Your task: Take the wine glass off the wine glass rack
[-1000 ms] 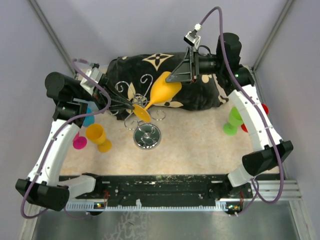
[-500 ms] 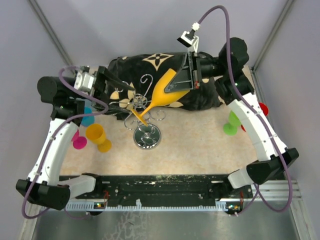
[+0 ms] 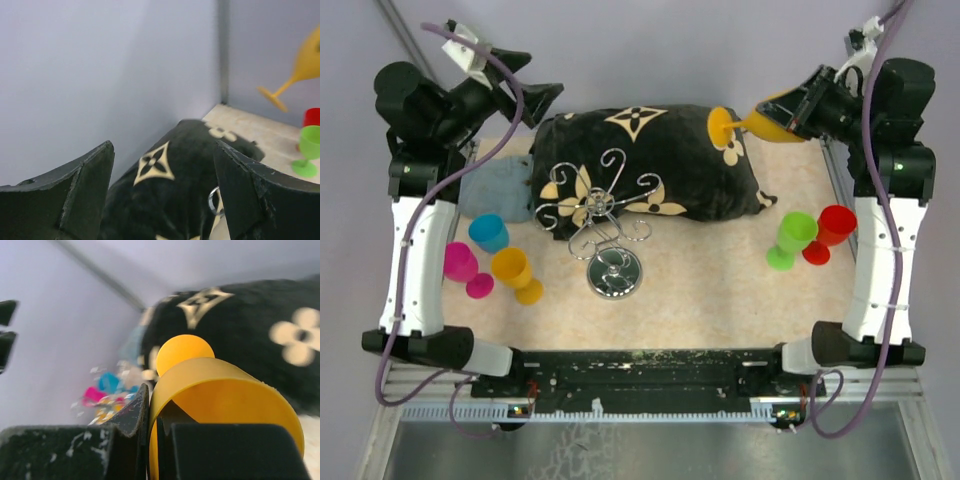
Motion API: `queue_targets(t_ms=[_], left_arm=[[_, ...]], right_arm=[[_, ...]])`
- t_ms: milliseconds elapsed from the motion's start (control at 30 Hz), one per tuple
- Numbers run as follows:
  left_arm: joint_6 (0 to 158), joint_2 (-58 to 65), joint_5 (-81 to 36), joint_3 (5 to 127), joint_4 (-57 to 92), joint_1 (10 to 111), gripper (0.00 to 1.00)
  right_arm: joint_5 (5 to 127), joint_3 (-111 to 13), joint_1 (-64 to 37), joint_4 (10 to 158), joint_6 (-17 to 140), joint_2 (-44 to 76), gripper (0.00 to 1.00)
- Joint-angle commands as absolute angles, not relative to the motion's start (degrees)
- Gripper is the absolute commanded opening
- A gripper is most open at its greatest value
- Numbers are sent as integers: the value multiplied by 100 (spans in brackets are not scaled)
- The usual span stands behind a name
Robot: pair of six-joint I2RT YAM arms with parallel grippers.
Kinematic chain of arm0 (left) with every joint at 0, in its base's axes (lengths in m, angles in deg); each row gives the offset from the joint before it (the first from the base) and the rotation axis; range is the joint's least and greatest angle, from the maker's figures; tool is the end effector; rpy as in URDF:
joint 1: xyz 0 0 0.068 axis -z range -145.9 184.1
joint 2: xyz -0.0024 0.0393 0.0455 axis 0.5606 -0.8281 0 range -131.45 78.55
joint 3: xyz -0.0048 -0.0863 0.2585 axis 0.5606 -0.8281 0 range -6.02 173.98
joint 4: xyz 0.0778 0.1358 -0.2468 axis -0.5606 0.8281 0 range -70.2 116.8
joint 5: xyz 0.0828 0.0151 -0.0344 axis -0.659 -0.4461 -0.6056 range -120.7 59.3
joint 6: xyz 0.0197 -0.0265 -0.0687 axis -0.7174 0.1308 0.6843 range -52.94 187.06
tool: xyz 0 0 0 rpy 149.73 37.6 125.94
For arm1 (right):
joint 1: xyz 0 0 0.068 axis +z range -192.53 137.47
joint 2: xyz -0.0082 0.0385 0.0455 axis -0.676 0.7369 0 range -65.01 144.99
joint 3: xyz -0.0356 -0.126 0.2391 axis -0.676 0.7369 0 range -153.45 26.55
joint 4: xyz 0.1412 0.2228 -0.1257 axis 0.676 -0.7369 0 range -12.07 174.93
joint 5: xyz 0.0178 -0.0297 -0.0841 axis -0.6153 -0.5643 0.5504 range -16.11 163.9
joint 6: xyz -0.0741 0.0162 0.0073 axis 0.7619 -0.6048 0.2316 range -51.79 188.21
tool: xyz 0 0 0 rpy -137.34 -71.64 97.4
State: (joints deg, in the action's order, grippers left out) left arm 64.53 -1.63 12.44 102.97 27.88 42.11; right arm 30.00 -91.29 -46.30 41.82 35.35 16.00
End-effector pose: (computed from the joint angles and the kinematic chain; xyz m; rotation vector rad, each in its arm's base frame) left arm 0.2936 -0.0859 0.6026 0.7630 1.0877 -0.5351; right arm 0.2872 0.0259 0.5753 -0.0469 1.7533 1.0150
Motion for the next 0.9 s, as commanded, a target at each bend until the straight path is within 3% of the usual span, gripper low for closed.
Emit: queue_targets(t_ms=[0,167,533,667,867], left_arm=[[5842,-432,-558,10522,4716,3993,85],[5687,-461,-1124,10281,5251,3887,85],[5953,-674,-1277,10290,5513,3809,85],[5991,-715,-1224,10302,5550,3813,84],[5882,-781,-1295,10459,5715,3811,83]], right_arm=[[5538,-9019,-4637,2764,4909,1034,0],[6515,-7982,-4632,2704,5050,134,0],[6445,-5530,-4626,2797,4990,-1351,0],[6497,-5127,-4487,3046,4820,-1443,0],[7341,-4784,-3485,3358,4634,-917,0]])
